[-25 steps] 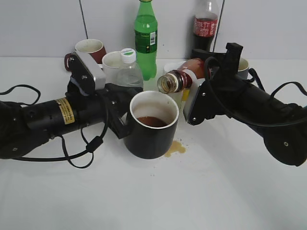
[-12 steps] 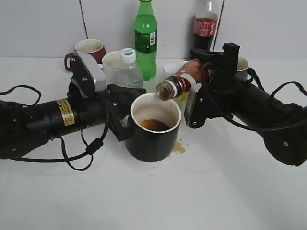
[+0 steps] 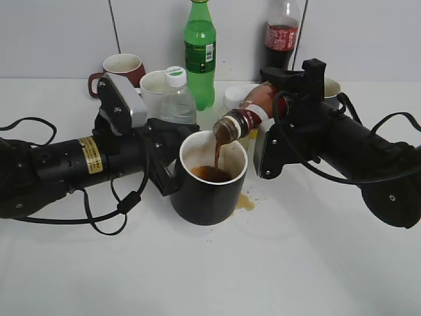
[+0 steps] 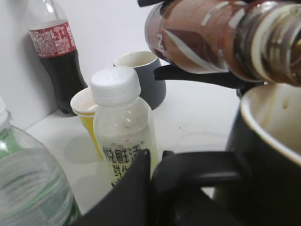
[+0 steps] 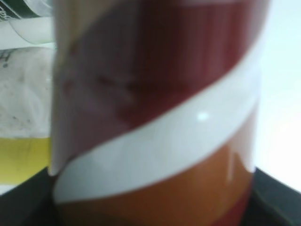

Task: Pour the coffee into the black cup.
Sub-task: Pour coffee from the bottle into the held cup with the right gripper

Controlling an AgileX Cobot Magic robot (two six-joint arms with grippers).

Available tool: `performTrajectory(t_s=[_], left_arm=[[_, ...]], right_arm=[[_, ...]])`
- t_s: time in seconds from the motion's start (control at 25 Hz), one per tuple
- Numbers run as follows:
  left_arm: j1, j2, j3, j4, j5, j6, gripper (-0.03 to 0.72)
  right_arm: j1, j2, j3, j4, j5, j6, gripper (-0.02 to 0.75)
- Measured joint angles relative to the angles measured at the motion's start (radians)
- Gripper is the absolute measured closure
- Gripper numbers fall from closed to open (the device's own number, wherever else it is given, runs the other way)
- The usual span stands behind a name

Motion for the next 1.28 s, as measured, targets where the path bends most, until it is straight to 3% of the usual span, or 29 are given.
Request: performTrajectory(t_s=[1.28], left_arm=[[0.0,0.0,0.0,0.003,0.037,0.0,0.648]], right_arm=[[0.0,0.0,0.0,0.0,-0.001,-0.043,0.234]])
